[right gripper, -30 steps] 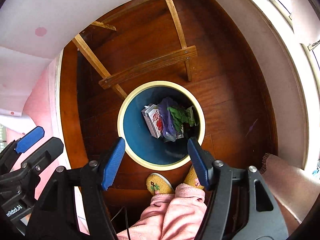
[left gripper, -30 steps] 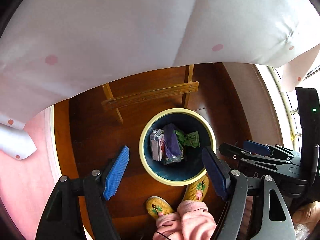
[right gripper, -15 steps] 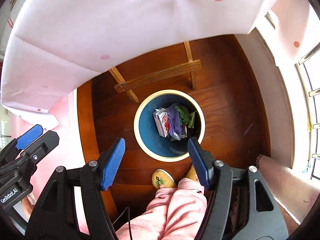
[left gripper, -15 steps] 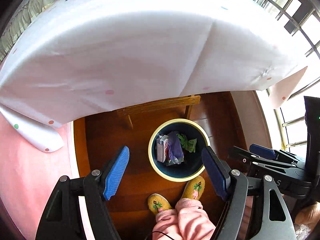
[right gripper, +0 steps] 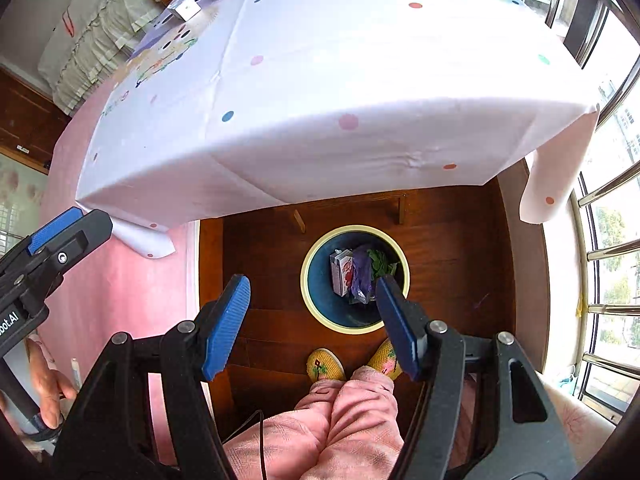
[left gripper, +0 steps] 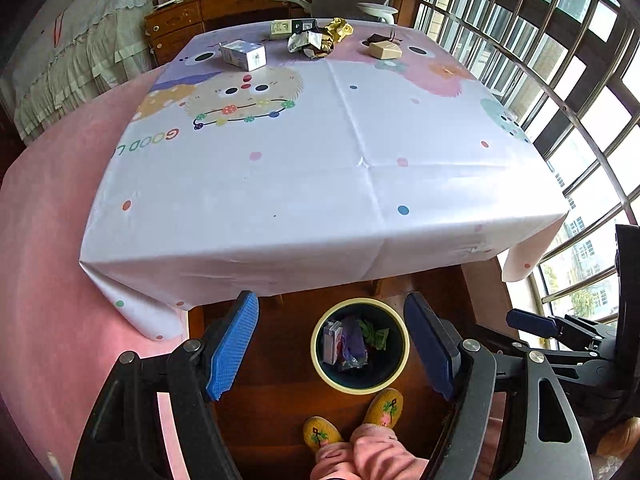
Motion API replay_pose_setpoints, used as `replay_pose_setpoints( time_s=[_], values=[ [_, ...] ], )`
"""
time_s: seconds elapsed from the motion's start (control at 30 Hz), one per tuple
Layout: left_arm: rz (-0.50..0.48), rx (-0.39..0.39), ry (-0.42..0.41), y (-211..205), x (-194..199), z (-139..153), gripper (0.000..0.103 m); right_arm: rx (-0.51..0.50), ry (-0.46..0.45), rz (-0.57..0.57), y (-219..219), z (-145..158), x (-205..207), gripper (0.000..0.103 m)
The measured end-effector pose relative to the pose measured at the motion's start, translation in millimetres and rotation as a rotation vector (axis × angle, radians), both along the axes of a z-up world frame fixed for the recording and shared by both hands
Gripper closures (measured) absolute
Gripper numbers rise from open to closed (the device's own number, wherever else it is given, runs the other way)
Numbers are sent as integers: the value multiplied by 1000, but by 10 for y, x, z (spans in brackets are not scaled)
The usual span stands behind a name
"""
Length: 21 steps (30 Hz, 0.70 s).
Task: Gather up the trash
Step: 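Raise both tools back toward the table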
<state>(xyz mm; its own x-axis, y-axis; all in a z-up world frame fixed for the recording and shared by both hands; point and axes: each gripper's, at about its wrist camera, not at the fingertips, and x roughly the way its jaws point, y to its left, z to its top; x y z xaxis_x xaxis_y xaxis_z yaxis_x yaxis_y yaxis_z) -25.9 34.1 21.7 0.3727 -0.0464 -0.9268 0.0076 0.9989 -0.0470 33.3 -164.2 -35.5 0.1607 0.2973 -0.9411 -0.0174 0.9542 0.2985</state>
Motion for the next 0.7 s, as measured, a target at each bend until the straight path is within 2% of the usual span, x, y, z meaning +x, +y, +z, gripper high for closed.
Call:
replay_pose_setpoints(
  time_s=[0.2,0.37,0.57,0.7],
  values=[
    [47,10,-58,66,149,588,27,9,-57,30,-115,462,192,40],
    [100,30,-116,92,241,964,27,39,-109,35,-231,730,400,40],
    [159,61,-169,103,323,1254,27,63,-176,87,-255,1008,651,40],
    [186,64,-166,157,426,1354,27,78,-206,93,-246,1141,832,40]
  ],
)
